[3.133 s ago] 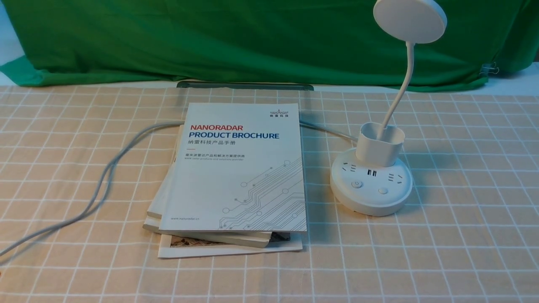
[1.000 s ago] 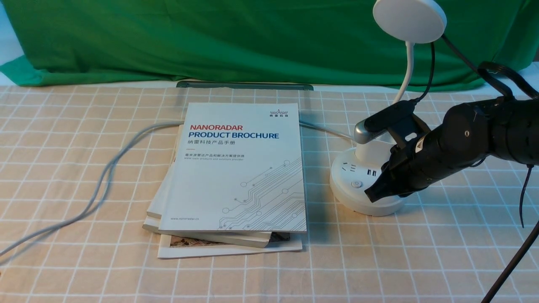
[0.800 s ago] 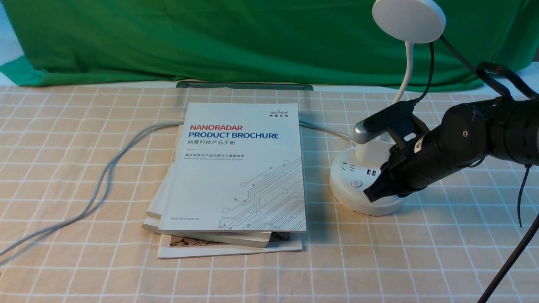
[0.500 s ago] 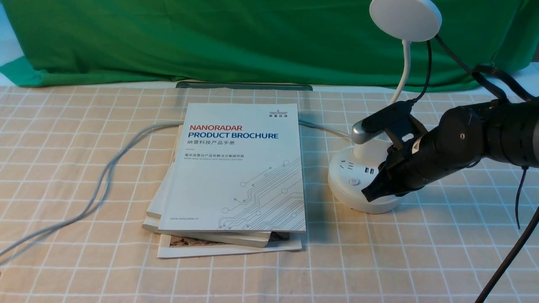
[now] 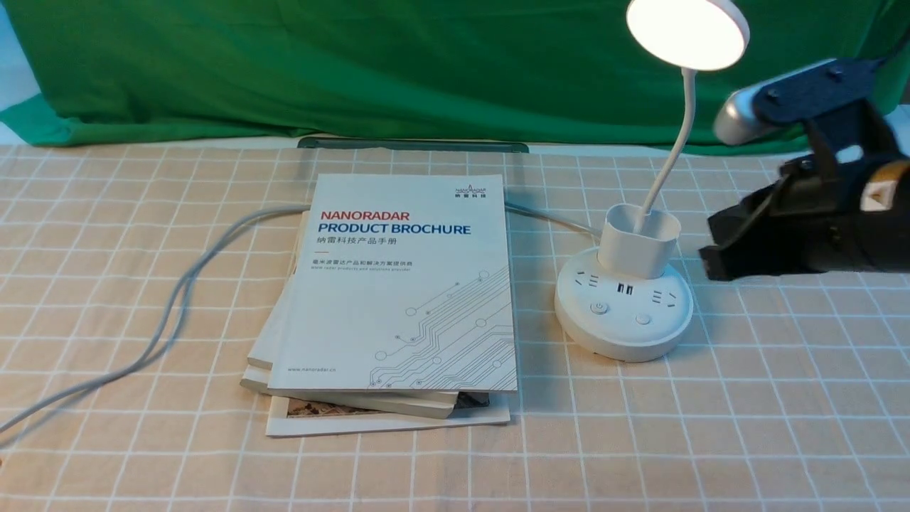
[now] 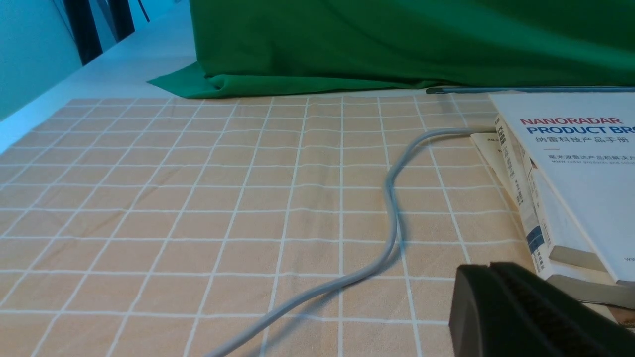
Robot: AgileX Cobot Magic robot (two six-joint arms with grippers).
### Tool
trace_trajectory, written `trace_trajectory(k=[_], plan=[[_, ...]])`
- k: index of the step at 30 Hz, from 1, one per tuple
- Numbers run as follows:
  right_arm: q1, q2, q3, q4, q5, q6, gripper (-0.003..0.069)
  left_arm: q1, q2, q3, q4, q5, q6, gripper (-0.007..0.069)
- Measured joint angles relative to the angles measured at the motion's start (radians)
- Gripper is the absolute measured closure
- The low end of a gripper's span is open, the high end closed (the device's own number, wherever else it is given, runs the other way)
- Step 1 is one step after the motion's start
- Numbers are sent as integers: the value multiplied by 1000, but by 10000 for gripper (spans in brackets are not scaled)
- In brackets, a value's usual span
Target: Turn on the table lamp on the light coffee tablecloth with your hand.
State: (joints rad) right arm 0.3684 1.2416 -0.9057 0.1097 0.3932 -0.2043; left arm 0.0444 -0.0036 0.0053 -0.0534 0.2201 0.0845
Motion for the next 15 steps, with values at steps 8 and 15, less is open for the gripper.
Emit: trace_trajectory(k=[8, 15], plan=[[0, -477, 219, 0, 3, 3, 618, 0, 0, 0, 0, 0, 0, 603], [0, -726, 393, -4, -83, -65, 602, 0, 0, 0, 0, 0, 0, 603]])
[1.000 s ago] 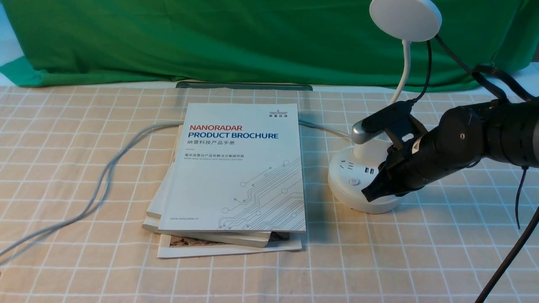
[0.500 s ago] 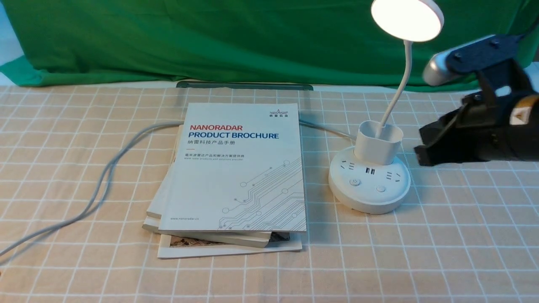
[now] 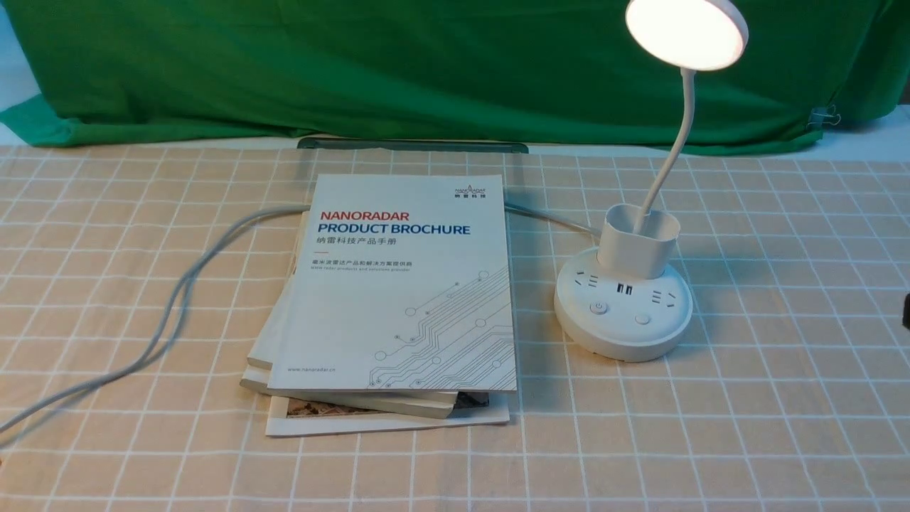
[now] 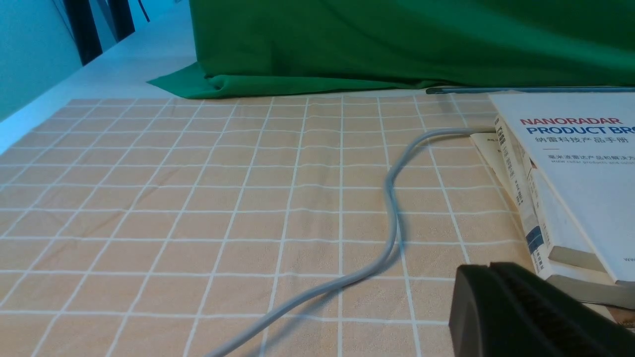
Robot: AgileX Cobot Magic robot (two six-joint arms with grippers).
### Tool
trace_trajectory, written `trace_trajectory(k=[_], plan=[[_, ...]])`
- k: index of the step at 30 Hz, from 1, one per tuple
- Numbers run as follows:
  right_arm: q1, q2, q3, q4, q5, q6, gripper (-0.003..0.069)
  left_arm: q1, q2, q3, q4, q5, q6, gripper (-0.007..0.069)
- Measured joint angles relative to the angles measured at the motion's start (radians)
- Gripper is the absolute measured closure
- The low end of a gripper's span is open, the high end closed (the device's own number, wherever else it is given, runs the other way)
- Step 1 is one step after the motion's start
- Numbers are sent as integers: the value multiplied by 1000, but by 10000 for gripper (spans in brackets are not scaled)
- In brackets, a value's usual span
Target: Turn on the table lamp on the light coffee tablecloth with your hand.
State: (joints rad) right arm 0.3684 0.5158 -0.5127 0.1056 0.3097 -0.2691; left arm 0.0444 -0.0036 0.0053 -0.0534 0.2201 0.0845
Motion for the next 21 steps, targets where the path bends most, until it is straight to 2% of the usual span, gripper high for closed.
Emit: trace_trajectory(k=[4, 14, 17, 20, 21], plan=[[0, -130, 115, -2, -176, -49, 585, 0, 0, 0, 0, 0, 0, 603], [-14, -357, 301, -3, -255, -39, 554, 0, 0, 0, 0, 0, 0, 603], [-93, -396, 365, -40, -257, 68, 547, 0, 0, 0, 0, 0, 0, 603], [-228, -432, 437, -115, -257, 192, 540, 0, 0, 0, 0, 0, 0, 603], [-228, -434, 441, -117, -257, 197, 540, 0, 0, 0, 0, 0, 0, 603]])
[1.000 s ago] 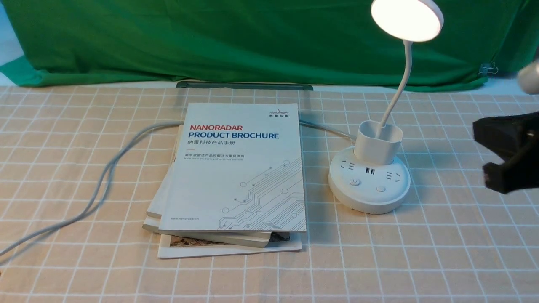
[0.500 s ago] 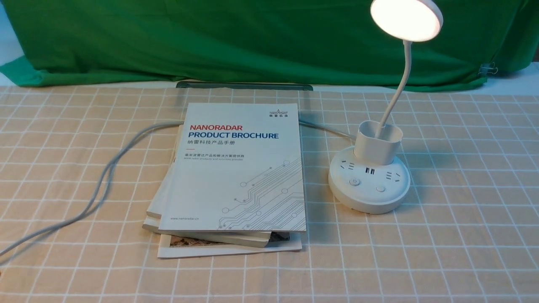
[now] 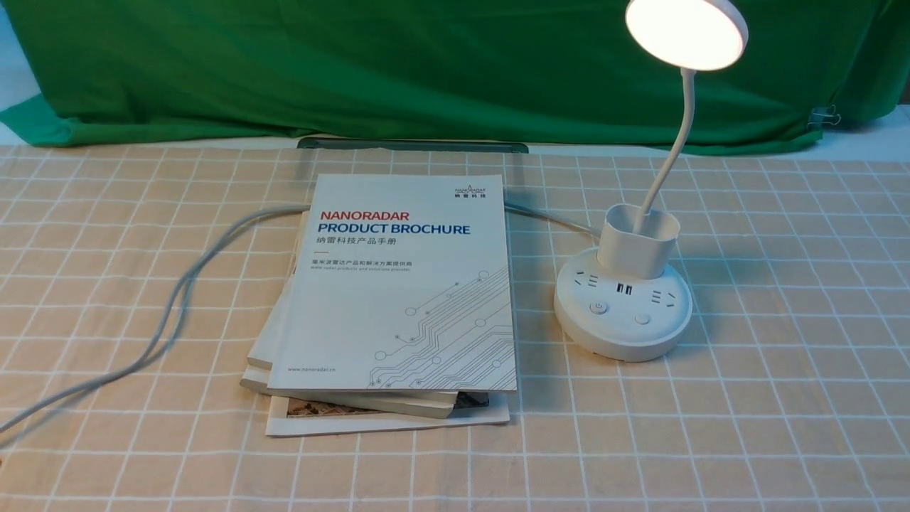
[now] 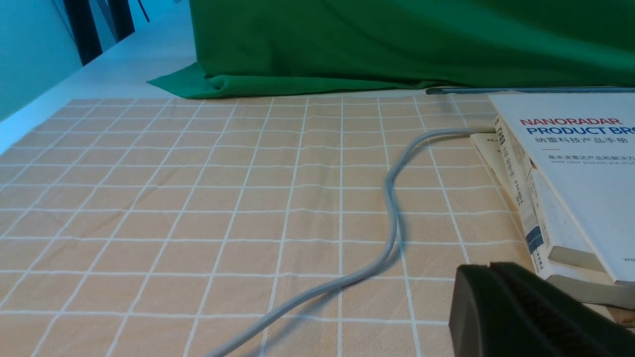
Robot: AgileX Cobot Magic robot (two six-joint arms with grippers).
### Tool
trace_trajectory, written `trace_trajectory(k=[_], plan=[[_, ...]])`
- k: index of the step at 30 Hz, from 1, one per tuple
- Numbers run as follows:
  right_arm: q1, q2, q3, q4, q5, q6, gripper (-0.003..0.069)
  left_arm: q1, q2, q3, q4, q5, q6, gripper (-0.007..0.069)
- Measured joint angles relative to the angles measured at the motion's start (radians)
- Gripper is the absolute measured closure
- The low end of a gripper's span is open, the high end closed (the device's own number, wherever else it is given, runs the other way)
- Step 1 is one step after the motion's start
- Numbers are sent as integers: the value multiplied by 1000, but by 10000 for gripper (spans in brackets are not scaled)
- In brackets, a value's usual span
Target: Turn on the table lamp on the light coffee tablecloth with your hand.
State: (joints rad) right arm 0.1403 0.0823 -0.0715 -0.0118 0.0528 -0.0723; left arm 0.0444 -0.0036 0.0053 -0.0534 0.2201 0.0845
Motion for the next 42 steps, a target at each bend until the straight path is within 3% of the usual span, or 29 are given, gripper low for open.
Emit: trace_trajectory(k=[1, 3, 6, 13, 21, 42], plan=[[-73, -10, 42, -15, 0, 31, 533, 0, 0, 0, 0, 0, 0, 603], [-129, -16, 70, -28, 2, 52, 529, 0, 0, 0, 0, 0, 0, 603], [-169, -33, 79, -44, 18, 98, 519, 0, 0, 0, 0, 0, 0, 603], [-140, -79, 82, -80, 145, 205, 498, 0, 0, 0, 0, 0, 0, 603], [-138, -79, 82, -81, 158, 258, 477, 0, 0, 0, 0, 0, 0, 603], [-138, -79, 82, -82, 161, 235, 439, 0, 0, 0, 0, 0, 0, 603]])
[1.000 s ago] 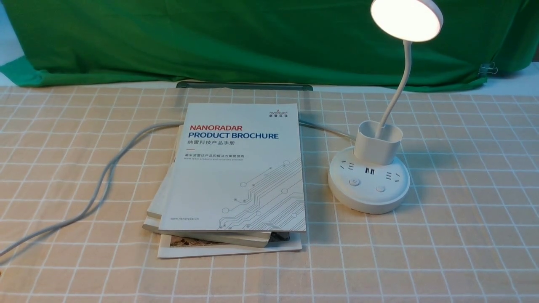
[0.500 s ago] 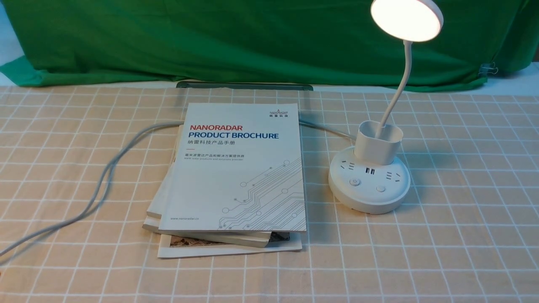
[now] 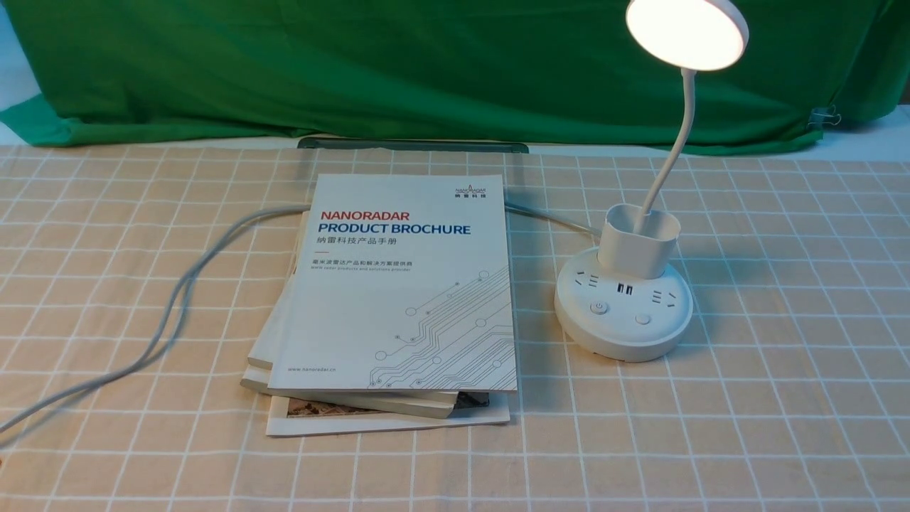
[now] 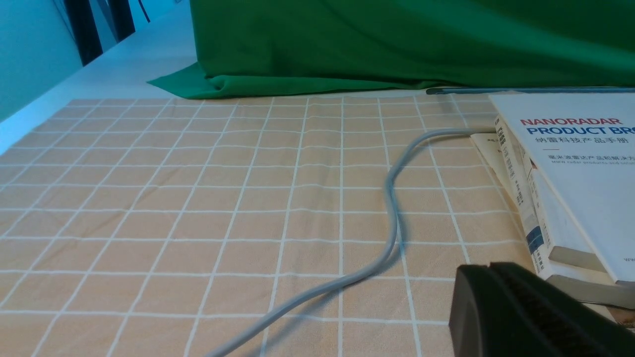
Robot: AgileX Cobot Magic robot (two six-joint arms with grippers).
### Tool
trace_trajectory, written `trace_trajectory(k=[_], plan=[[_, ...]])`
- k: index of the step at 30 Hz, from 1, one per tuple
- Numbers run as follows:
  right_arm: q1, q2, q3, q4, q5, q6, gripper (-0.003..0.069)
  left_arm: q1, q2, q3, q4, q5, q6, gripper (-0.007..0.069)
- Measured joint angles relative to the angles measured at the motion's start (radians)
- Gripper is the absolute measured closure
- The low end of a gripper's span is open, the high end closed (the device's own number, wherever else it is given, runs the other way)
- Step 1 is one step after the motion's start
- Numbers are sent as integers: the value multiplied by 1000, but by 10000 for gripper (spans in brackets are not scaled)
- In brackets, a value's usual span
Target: Turn on the table lamp on the light coffee tablecloth with your hand.
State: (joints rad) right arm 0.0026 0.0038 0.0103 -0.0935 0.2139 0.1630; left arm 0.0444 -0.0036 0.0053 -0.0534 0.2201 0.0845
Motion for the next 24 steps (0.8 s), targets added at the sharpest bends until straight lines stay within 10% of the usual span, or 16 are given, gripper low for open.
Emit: trace_trajectory(k=[24], plan=[[0, 0, 0, -1, 0, 0, 422, 0, 0, 0, 0, 0, 0, 603]])
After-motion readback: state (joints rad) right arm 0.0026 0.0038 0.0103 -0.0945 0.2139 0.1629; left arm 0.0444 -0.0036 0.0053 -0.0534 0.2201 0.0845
